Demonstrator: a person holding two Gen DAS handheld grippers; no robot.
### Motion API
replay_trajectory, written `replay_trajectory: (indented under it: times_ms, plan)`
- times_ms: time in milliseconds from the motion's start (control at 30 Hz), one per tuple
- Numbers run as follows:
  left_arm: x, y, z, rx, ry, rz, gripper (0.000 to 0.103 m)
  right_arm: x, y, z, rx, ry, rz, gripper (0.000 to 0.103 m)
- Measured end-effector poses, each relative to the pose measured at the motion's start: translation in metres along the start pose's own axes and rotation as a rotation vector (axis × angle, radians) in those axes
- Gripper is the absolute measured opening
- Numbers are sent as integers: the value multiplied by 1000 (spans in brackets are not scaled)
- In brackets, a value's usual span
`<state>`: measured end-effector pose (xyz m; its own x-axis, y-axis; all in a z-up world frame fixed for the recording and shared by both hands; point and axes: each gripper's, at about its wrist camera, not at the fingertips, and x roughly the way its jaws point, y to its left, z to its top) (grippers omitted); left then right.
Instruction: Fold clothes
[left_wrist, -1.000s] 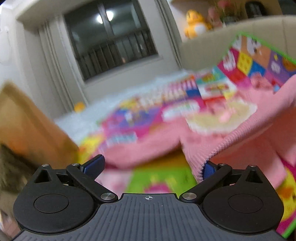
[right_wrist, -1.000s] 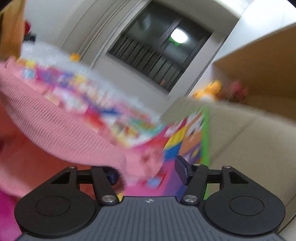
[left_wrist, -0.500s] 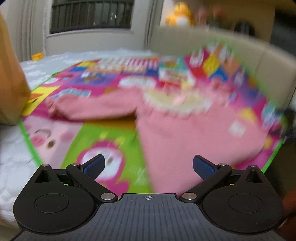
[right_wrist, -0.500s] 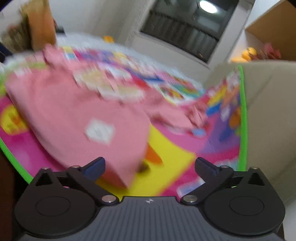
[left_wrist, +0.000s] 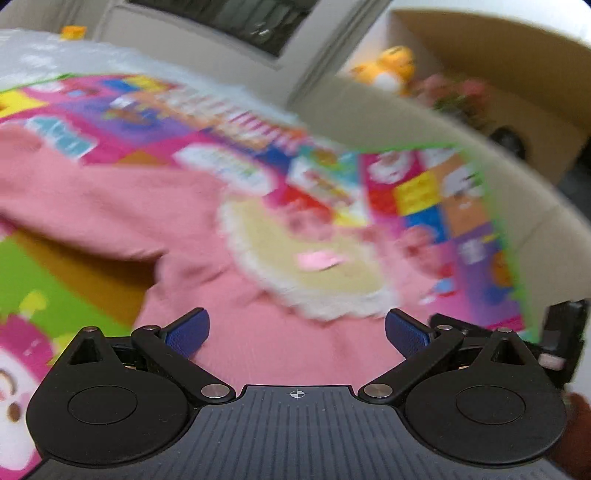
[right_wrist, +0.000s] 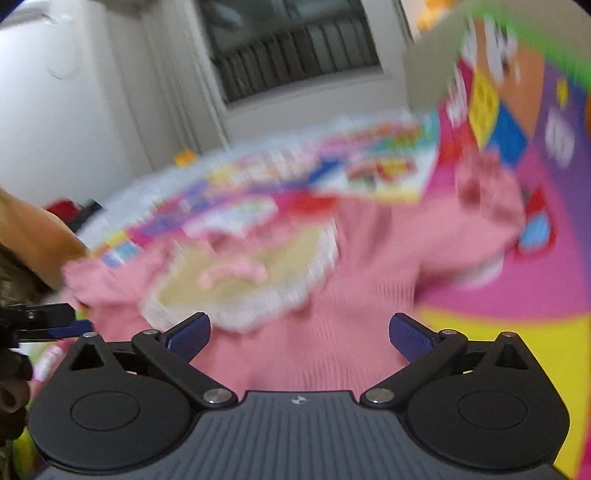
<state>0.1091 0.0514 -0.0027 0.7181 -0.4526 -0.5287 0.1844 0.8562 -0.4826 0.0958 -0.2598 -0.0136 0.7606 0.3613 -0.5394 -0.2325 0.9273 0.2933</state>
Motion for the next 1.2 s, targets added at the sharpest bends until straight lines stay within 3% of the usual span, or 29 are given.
replay_trajectory:
  times_ms: [33, 100, 200, 400, 567, 667, 733, 833, 933, 1000, 1067, 1100, 1133, 1167, 1200]
  plan:
    - [6, 6, -3, -2, 20, 42, 103, 5, -2, -7, 22, 12, -5, 103]
    - [0, 16, -12, 26, -8, -3, 103, 15, -3, -20, 48, 35, -15, 103]
    - [-8, 20, -19, 47, -29, -23, 103, 18, 4, -21, -11, 62, -27, 103]
    - [-9, 23, -23, -41, -78, -28, 103, 17, 17, -33, -103, 17, -84, 103]
    - [-9, 25, -16, -22, -11, -73, 103, 11, 14, -34, -96, -14, -78, 103]
    - [-18, 43, -6, -155, -33, -133, 103, 8, 14, -39, -97, -56, -74, 103]
    - [-32, 62, 5, -278, -113, -93, 103, 6, 16, -43, -107, -79, -79, 103]
    - [-53, 90, 28, -361, -273, 148, 103, 7, 15, -43, -105, -84, -75, 103]
    - [-50, 118, 50, -415, -320, 314, 101, 7, 14, -44, -101, -88, -69, 103]
    - [-42, 132, 62, -430, -325, 392, 96, 8, 14, -44, -101, -90, -68, 103]
    - [-25, 139, 71, -416, -288, 426, 77, 8, 14, -44, -100, -92, -66, 103]
    - [-23, 131, 76, -377, -292, 426, 74, 8, 13, -45, -98, -92, -64, 103]
    - [-21, 123, 80, -336, -297, 424, 63, 7, 12, -44, -93, -91, -59, 103]
    - [-19, 115, 84, -295, -301, 422, 41, 7, 11, -44, -88, -90, -55, 103]
    - [-17, 107, 89, -254, -306, 421, 30, 7, 10, -44, -82, -89, -49, 103]
